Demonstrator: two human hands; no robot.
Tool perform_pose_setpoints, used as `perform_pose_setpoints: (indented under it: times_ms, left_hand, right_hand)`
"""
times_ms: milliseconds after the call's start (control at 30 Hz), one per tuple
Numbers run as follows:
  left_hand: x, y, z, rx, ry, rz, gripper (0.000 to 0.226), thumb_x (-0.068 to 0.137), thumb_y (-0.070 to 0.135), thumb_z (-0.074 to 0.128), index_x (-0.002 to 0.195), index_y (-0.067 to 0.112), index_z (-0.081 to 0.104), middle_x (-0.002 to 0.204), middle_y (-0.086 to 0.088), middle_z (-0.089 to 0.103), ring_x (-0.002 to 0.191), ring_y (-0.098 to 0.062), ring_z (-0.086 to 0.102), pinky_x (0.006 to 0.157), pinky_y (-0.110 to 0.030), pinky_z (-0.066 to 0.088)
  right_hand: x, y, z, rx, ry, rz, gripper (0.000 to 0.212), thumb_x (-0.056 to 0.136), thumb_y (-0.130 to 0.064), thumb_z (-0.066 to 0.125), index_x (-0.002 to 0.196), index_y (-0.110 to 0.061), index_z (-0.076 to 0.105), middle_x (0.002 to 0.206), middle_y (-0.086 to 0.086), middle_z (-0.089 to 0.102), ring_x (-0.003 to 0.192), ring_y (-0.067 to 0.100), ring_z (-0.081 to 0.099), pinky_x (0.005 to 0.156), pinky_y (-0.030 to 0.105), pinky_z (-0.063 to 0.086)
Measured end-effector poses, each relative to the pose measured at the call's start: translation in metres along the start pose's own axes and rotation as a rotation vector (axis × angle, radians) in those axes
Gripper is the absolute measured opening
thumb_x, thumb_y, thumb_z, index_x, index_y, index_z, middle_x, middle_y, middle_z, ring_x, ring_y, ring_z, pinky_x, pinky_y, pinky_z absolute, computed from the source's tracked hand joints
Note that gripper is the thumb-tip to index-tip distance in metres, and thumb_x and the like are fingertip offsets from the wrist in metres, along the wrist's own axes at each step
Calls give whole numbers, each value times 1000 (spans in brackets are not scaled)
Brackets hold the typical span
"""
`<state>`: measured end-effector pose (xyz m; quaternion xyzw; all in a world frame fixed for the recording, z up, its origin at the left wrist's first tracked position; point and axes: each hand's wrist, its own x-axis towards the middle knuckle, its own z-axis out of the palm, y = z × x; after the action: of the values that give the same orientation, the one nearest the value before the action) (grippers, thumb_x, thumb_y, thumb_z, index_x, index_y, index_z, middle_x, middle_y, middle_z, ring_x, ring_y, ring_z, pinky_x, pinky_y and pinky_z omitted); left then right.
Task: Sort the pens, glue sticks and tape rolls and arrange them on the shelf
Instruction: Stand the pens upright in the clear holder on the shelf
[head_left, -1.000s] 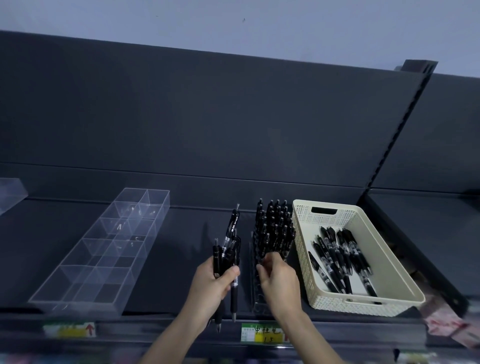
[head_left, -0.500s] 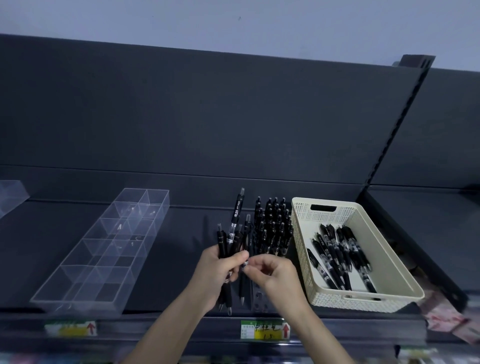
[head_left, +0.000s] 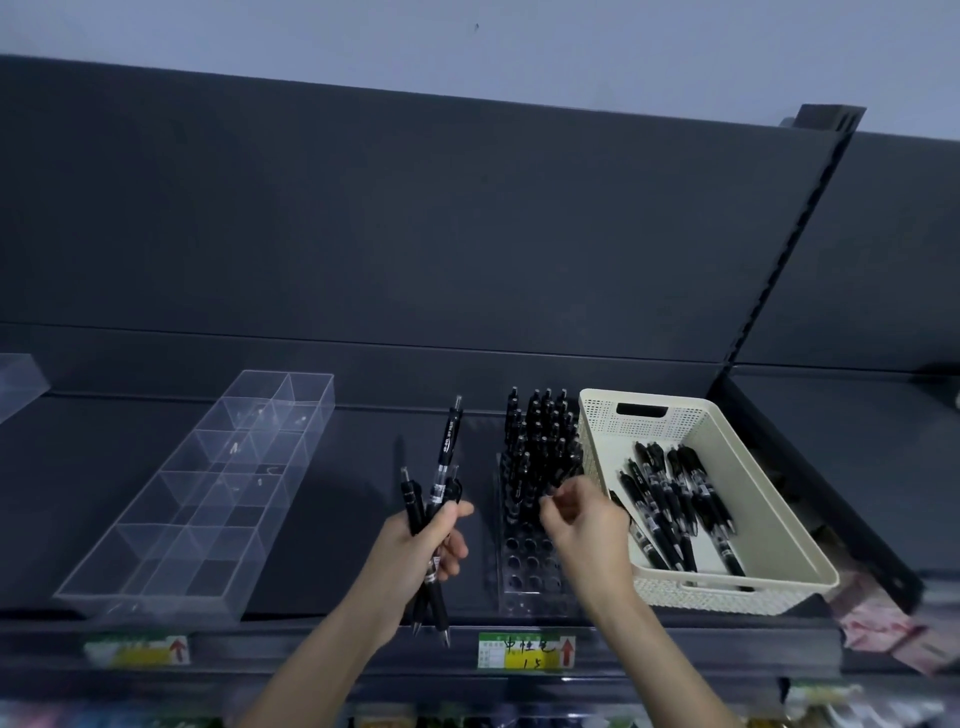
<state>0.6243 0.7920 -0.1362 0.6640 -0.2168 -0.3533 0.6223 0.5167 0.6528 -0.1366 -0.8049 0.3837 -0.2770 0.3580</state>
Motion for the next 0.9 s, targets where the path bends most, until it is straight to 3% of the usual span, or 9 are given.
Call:
perform_pose_setpoints:
  times_ms: [100, 300, 533, 767, 900]
  left_hand:
    - [0, -1, -1, -11, -10, -1, 21, 96, 24, 46, 101, 18, 65, 64, 0, 60, 59, -13, 54, 58, -24, 44]
    - [-2, -4, 1, -30, -15, -4, 21, 96, 23, 45, 101, 17, 65, 62, 1, 60, 55, -11, 53, 56, -24, 43]
    - [-2, -4, 5, -35, -32, 9, 20, 96, 24, 46, 101, 17, 64, 62, 0, 60, 55, -11, 52, 55, -23, 43]
    - [0, -3, 8, 27, -61, 36, 22, 95, 30, 45, 103, 24, 64, 63, 3, 60, 54, -10, 51, 62, -24, 43]
    - [1, -2, 8, 77, -93, 57, 23, 96, 29, 43, 109, 25, 62, 60, 6, 57, 49, -6, 45, 60, -15, 43]
  right_hand:
    - [-3, 6, 13, -128, -15, 2, 13, 89, -20, 57, 97, -10, 59, 82, 5, 67, 71, 18, 63, 68, 32, 54]
    - [-5, 8, 20, -182, -14, 26, 18, 90, -22, 55, 101, -7, 58, 81, 6, 67, 61, 15, 57, 58, 24, 45]
    - [-4, 4, 18, -274, -57, -28, 13, 91, -22, 54, 93, -10, 52, 80, 5, 65, 67, 20, 61, 61, 30, 49]
    - [-1, 4, 19, -291, -52, -14, 20, 92, -23, 53, 104, -8, 56, 89, 8, 69, 73, 20, 62, 63, 25, 47]
    - [-6, 7, 16, -201, -33, 11, 24, 90, -22, 57, 110, -9, 60, 95, 6, 70, 82, 16, 65, 72, 22, 51]
